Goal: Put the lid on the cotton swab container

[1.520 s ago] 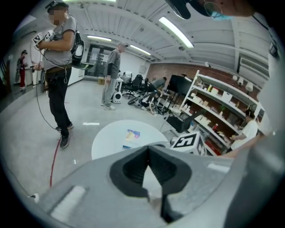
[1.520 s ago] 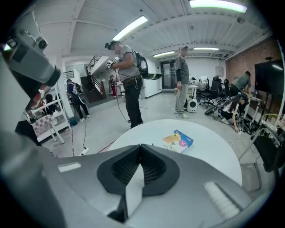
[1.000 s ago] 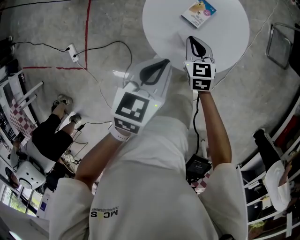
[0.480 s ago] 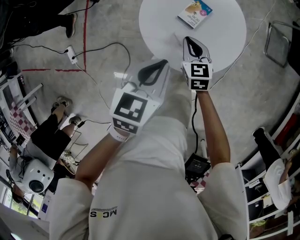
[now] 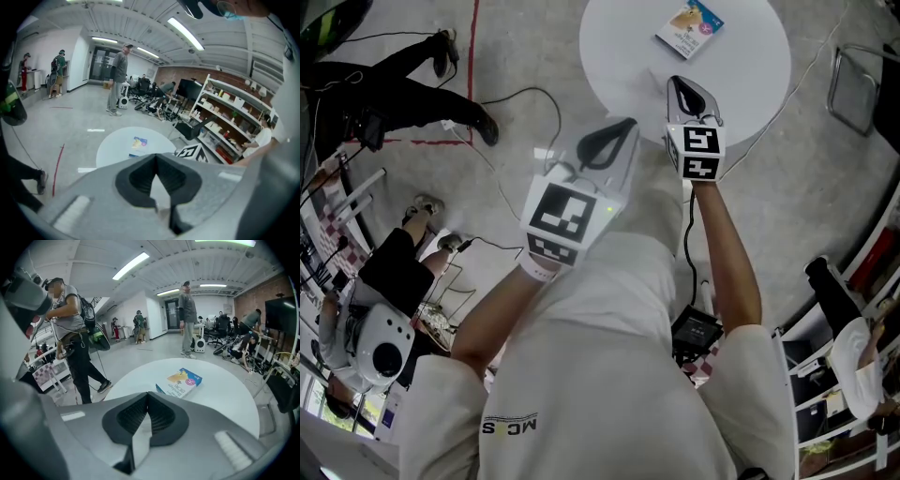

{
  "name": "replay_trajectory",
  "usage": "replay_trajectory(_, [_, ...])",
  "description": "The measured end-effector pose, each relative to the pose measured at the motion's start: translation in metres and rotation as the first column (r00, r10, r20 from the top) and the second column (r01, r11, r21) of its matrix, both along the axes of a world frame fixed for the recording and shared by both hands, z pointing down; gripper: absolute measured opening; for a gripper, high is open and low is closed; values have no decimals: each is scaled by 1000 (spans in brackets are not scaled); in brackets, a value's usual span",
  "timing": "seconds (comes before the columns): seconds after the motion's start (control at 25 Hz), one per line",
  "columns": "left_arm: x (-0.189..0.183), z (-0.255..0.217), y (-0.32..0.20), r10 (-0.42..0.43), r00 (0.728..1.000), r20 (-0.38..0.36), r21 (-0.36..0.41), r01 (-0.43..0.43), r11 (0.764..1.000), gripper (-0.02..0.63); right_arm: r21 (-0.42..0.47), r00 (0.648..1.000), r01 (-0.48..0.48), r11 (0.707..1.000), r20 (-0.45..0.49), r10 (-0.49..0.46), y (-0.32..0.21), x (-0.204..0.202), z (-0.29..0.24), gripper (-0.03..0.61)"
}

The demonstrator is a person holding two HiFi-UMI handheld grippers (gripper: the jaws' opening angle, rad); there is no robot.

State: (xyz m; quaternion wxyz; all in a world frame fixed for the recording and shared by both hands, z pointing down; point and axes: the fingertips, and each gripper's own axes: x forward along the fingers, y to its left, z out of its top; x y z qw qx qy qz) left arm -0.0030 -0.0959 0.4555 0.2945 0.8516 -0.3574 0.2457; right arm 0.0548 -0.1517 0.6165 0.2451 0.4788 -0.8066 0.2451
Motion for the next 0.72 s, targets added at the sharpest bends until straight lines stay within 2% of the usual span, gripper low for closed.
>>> replay_trajectory(0.44, [-5, -28, 2, 17, 1000, -24, 43, -16, 999, 0, 18, 1000, 1, 1000, -28, -1, 22, 3, -37, -2])
replay_trajectory(0.72, [-2, -56, 7, 43, 998, -55, 87, -38, 995, 0, 4, 1000, 7, 1000, 3, -7, 43, 6, -82, -2])
